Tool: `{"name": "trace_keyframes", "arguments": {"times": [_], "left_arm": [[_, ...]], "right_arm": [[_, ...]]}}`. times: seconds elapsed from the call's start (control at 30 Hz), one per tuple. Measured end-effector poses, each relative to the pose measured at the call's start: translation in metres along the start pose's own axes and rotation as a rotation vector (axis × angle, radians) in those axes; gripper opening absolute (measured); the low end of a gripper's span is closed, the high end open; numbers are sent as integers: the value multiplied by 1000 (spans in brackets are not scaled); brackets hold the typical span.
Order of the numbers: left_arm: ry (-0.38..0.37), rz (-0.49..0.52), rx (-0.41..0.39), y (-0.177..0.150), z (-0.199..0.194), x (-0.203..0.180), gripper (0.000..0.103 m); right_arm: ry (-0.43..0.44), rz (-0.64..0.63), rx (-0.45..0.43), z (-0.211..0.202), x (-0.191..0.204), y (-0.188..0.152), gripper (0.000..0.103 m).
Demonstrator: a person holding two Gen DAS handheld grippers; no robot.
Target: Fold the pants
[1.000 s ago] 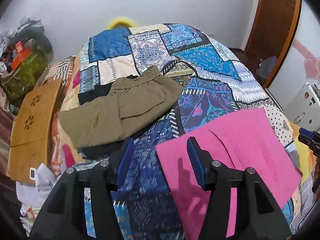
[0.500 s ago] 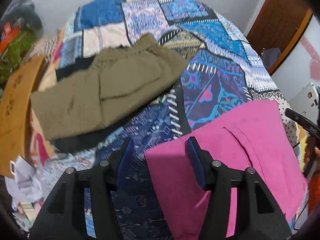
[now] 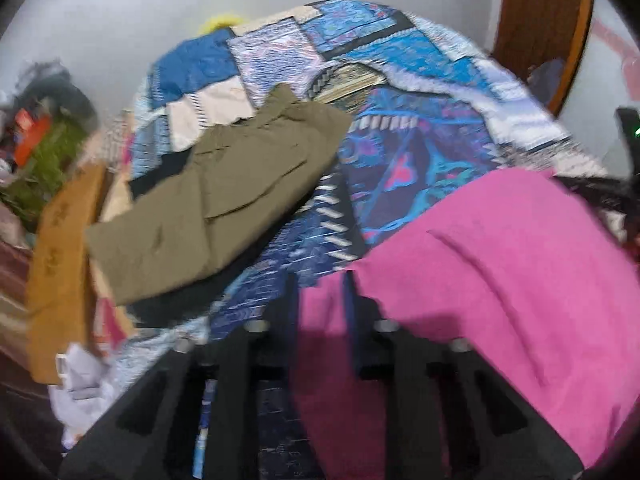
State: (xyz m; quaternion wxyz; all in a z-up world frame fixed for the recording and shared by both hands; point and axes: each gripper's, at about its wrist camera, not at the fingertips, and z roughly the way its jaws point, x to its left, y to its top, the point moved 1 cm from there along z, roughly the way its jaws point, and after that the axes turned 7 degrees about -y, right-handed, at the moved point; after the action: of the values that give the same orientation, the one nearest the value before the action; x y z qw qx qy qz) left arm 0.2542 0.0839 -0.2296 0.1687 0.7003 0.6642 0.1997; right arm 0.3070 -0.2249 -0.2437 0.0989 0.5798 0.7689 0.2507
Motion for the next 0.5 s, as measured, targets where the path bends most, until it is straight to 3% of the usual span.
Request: {"name": "trace_keyframes", "arguments": {"times": [0.1, 0.33, 0.5], "left_arm": [[-55, -52, 12, -5, 6, 11, 14], [-53, -56, 17, -5, 1, 14, 15], [-50, -59, -26, -7, -26, 20, 17]], "right_arm": [[-48, -43, 3, 2, 5, -2, 9], [-110, -46, 18, 1, 6, 2, 9], [-110, -55, 23, -15, 8, 8, 10]]}}
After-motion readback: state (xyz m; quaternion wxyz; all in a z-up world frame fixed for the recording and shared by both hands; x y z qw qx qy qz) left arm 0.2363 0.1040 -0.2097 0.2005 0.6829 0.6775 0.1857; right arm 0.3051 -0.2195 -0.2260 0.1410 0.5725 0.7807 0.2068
